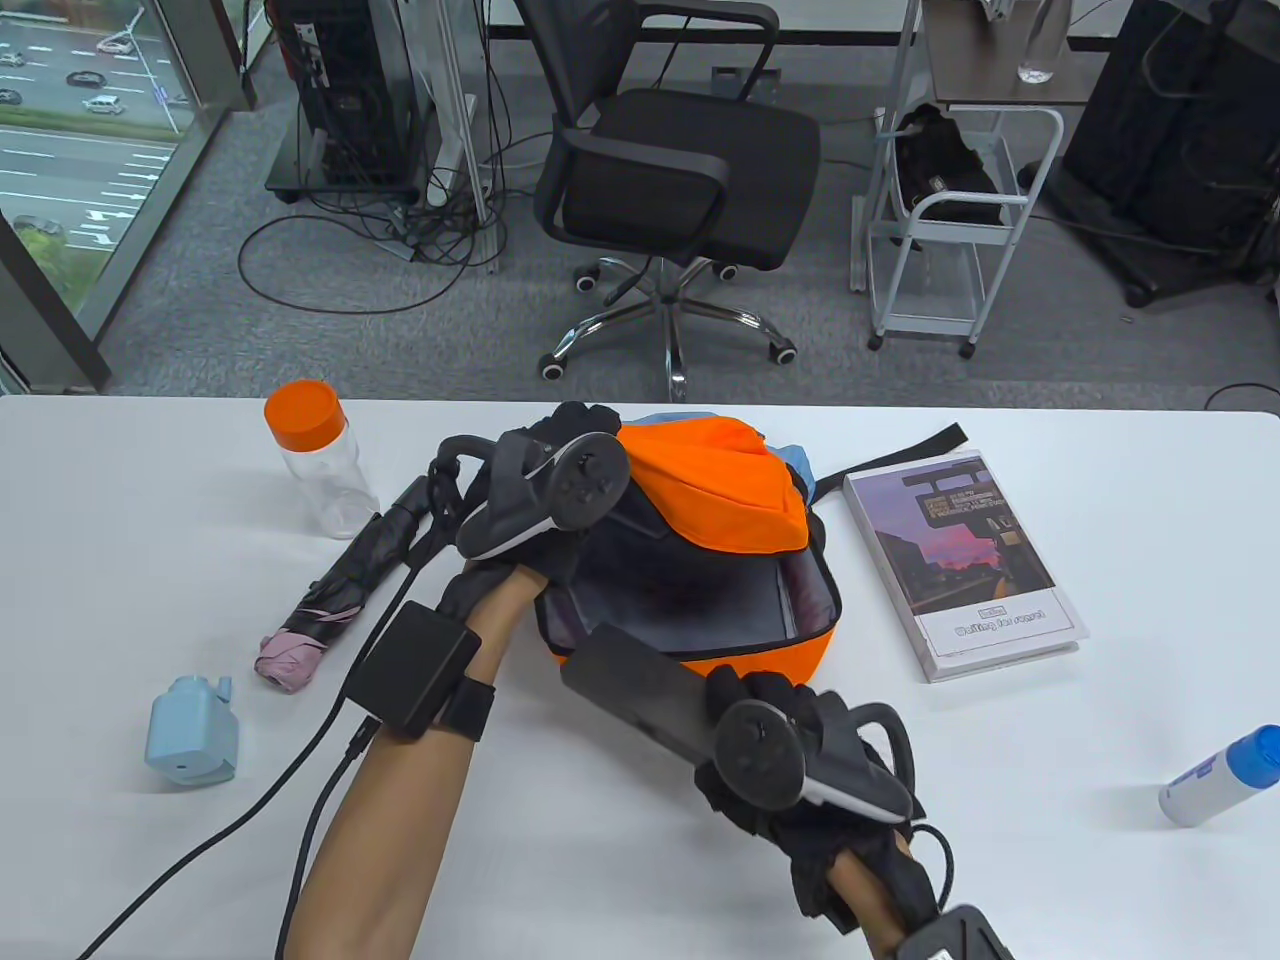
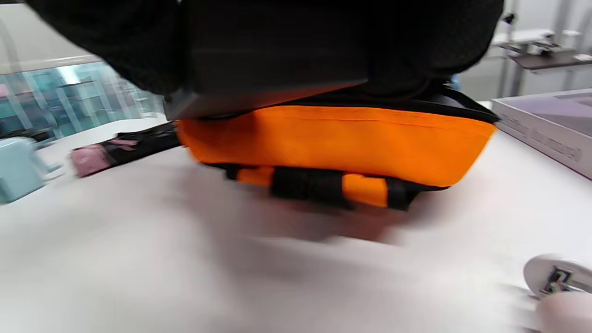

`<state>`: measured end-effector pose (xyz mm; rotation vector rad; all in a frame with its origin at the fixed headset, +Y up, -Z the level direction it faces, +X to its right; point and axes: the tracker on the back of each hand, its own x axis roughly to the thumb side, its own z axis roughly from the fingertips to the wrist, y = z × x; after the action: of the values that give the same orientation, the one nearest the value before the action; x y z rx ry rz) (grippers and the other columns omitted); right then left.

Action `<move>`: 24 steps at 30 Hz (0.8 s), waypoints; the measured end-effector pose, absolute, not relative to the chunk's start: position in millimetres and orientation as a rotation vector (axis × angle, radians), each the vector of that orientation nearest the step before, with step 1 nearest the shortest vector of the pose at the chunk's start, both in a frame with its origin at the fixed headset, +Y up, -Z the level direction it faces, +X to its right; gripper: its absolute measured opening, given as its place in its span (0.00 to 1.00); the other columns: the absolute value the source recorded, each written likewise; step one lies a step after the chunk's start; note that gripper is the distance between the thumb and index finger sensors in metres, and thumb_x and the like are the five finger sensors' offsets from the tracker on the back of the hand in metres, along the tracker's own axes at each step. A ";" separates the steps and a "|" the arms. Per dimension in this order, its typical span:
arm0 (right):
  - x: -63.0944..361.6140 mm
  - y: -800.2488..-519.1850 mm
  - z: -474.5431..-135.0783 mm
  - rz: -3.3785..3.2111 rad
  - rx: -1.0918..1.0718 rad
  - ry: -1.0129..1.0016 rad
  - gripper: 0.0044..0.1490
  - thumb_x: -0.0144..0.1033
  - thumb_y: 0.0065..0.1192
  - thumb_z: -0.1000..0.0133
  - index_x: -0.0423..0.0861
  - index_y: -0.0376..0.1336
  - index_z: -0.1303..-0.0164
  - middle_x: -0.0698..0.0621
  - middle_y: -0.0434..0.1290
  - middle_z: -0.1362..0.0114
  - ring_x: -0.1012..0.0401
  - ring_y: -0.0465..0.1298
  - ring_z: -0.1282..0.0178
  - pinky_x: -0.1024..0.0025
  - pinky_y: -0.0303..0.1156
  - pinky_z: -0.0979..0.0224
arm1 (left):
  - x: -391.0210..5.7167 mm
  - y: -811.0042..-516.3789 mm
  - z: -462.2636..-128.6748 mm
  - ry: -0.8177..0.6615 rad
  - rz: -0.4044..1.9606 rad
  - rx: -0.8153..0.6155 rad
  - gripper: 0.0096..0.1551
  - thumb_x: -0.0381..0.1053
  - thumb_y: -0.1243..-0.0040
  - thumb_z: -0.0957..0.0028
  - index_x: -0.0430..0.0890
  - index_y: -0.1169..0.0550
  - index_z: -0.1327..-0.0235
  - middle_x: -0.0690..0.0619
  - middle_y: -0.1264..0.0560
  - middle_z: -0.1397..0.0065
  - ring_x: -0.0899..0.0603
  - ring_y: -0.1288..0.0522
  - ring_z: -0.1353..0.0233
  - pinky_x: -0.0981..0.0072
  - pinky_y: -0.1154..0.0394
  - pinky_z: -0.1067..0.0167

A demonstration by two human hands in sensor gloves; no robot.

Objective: Pack school bag

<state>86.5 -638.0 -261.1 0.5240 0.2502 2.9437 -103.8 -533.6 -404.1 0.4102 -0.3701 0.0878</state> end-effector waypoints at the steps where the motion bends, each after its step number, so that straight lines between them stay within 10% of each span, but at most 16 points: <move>1: 85.2 -637.5 -271.7 2.936 0.482 0.262 0.53 0.56 0.64 0.48 0.37 0.52 0.20 0.27 0.64 0.24 0.35 0.73 0.37 0.43 0.73 0.36 | -105.1 -533.8 -405.5 -0.370 0.090 0.411 0.23 0.49 0.33 0.53 0.47 0.12 0.45 0.49 0.13 0.44 0.53 0.09 0.62 0.64 0.09 0.59; 13: -4.9 -685.5 -365.1 2.994 0.102 0.203 0.55 0.66 0.54 0.48 0.35 0.58 0.24 0.30 0.73 0.30 0.52 0.83 0.58 0.61 0.81 0.53 | -120.5 -527.4 -410.4 -0.443 0.192 0.193 0.23 0.49 0.32 0.53 0.47 0.12 0.45 0.49 0.12 0.45 0.52 0.09 0.62 0.62 0.10 0.59; 16: -10.0 -684.4 -365.7 2.586 0.203 0.255 0.53 0.54 0.57 0.48 0.29 0.53 0.23 0.23 0.64 0.24 0.36 0.77 0.35 0.48 0.79 0.39 | -126.0 -525.8 -413.7 -0.437 0.192 0.166 0.23 0.49 0.32 0.53 0.47 0.11 0.46 0.49 0.12 0.45 0.51 0.09 0.62 0.62 0.10 0.59; 24: 54.8 -642.4 -323.8 2.885 0.147 0.353 0.44 0.48 0.58 0.45 0.36 0.58 0.23 0.30 0.67 0.23 0.35 0.74 0.33 0.43 0.74 0.35 | -131.3 -541.9 -406.5 -0.341 0.178 0.193 0.24 0.49 0.32 0.52 0.47 0.13 0.44 0.49 0.13 0.42 0.51 0.10 0.60 0.58 0.11 0.57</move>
<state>54.8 -642.4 -323.8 0.1466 0.3526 2.8849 -131.3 -541.9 -406.5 0.1931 -0.3411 0.1775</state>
